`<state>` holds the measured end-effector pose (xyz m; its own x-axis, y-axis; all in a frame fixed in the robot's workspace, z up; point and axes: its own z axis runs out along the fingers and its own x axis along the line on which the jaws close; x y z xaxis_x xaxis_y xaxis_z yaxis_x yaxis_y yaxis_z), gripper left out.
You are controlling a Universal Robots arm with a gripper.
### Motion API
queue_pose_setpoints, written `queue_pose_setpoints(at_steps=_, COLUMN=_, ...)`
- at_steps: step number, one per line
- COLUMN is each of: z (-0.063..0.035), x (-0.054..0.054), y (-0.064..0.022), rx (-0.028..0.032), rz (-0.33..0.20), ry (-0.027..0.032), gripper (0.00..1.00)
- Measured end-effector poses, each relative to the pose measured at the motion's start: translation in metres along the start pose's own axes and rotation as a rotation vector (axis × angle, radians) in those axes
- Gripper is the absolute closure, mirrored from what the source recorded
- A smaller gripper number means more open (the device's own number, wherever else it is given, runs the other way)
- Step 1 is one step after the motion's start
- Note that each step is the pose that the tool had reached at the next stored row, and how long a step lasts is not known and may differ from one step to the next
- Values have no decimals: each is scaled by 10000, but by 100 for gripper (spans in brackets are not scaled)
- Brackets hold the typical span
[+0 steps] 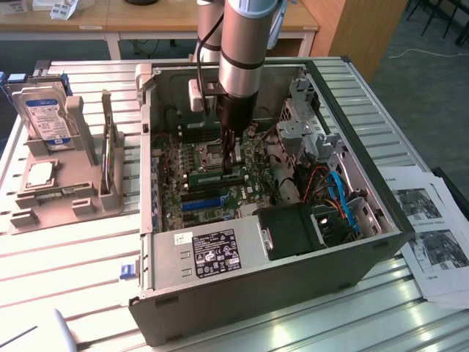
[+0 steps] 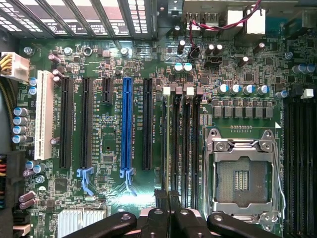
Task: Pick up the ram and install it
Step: 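Insert the ram into the slot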
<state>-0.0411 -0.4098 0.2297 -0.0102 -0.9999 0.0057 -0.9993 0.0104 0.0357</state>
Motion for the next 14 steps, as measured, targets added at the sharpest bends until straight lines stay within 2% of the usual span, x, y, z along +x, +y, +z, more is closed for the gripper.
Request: queue_pose_setpoints(at_steps=14, z=59, x=0, y=-2, rx=0, rz=33, ry=-1, gripper=89)
